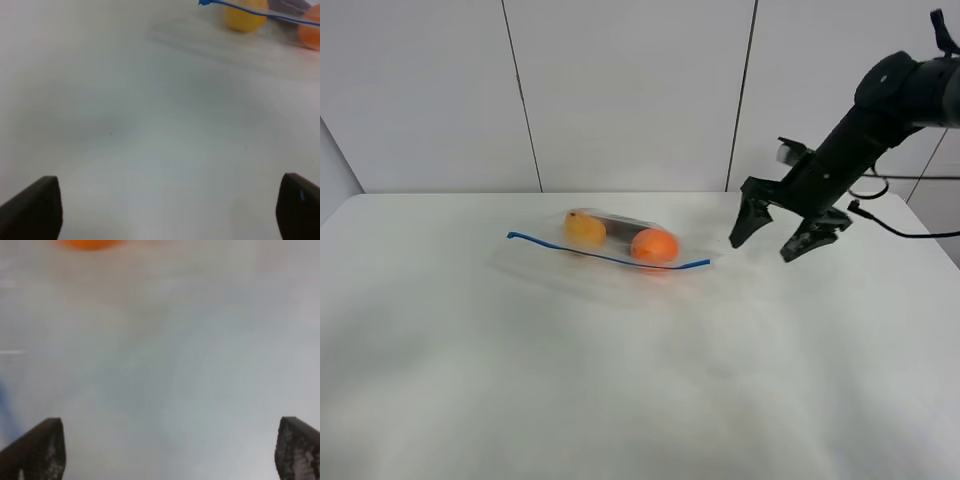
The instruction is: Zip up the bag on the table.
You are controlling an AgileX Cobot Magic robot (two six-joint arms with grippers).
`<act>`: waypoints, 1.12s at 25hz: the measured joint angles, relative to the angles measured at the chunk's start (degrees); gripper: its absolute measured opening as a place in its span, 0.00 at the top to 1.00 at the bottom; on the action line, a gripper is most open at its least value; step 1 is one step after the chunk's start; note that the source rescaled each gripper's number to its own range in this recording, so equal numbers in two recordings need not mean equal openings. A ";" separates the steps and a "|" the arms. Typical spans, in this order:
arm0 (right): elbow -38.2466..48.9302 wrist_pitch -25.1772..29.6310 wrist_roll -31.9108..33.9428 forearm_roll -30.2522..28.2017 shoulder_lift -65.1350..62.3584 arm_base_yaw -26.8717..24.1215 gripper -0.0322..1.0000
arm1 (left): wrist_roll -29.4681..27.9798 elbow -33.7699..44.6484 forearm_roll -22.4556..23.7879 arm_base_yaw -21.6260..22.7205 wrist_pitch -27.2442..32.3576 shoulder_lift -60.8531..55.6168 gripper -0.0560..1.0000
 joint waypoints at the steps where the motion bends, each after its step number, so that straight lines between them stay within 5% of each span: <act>1: -0.98 0.36 1.97 -5.51 -0.37 0.00 0.02 | 0.00 0.00 0.00 0.00 0.00 0.00 0.01; 3: -1.73 0.96 4.26 -14.07 -1.20 0.00 0.02 | -0.06 0.00 0.00 0.00 0.00 0.00 0.01; 7: -0.96 1.35 6.65 -21.27 -3.43 0.00 0.02 | -0.06 0.00 0.00 0.00 0.00 0.00 0.01; 14: 7.85 1.41 7.51 -21.92 -12.85 0.00 0.01 | -0.06 0.00 -0.05 0.00 0.00 0.00 0.01; 23: 32.52 1.40 7.55 -21.44 -39.27 0.00 0.01 | -0.06 0.00 -0.05 0.00 0.00 0.00 0.01; 28: 47.66 -5.19 7.55 -21.44 -58.60 0.00 0.01 | -0.06 0.00 -0.05 0.00 0.00 0.00 0.01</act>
